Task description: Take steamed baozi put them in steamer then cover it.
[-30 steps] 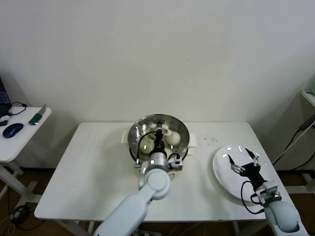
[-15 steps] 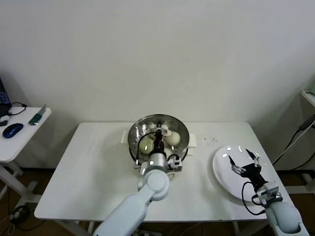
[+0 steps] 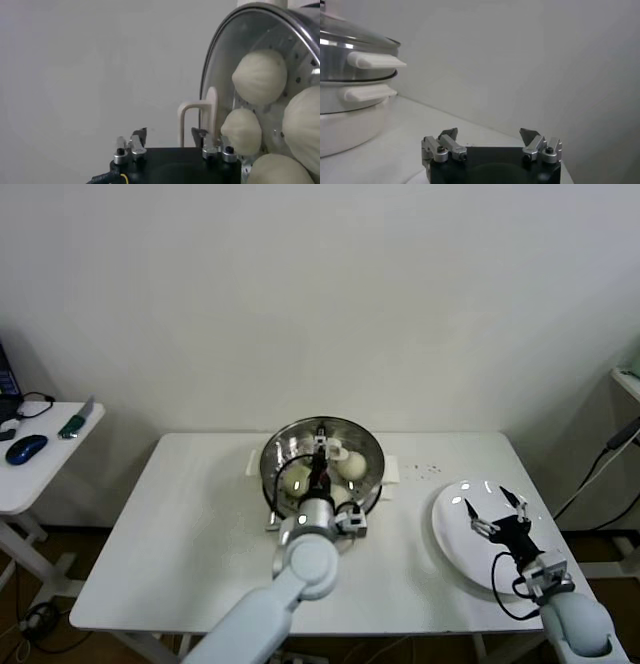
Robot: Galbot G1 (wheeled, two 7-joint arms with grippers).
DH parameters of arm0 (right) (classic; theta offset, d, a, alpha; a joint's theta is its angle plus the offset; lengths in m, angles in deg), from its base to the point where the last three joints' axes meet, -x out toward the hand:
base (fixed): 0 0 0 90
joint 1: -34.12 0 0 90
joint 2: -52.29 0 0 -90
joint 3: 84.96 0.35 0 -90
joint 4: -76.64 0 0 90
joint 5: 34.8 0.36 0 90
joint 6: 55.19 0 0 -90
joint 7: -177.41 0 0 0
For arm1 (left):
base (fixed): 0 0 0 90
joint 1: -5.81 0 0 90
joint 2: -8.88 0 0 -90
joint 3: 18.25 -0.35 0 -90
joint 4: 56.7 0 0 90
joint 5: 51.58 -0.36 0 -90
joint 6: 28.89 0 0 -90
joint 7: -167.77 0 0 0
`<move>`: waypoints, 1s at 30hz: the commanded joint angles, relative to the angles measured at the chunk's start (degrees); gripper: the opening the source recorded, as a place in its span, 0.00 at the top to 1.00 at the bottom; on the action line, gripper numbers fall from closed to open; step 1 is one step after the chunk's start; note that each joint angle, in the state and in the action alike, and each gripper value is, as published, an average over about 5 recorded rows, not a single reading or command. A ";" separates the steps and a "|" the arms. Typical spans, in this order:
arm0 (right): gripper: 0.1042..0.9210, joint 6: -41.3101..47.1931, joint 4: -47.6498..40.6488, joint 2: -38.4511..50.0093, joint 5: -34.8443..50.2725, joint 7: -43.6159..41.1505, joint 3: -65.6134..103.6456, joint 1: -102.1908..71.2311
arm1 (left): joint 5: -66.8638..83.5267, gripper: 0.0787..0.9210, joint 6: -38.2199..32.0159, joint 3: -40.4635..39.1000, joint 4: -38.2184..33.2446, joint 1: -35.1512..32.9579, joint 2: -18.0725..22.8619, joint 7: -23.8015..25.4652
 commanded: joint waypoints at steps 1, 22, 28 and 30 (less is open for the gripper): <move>0.12 0.93 0.13 0.01 1.00 0.14 -0.07 0.12 | 0.18 0.31 2.84 0.44 -11.10 -4.27 -3.62 1.62; 0.12 0.65 1.16 -0.61 0.22 -0.15 -0.09 -0.04 | 39.69 0.12 -9.79 28.05 -29.60 -22.76 -14.65 -19.94; 0.12 0.24 1.62 -1.27 0.22 -0.89 0.33 -0.87 | 63.04 0.12 -32.45 45.86 -25.92 -31.76 -10.62 -25.88; 0.12 -0.38 1.76 -1.66 0.26 -1.20 0.46 -1.04 | 68.73 0.12 -37.01 48.98 -24.95 -33.81 -9.03 -26.08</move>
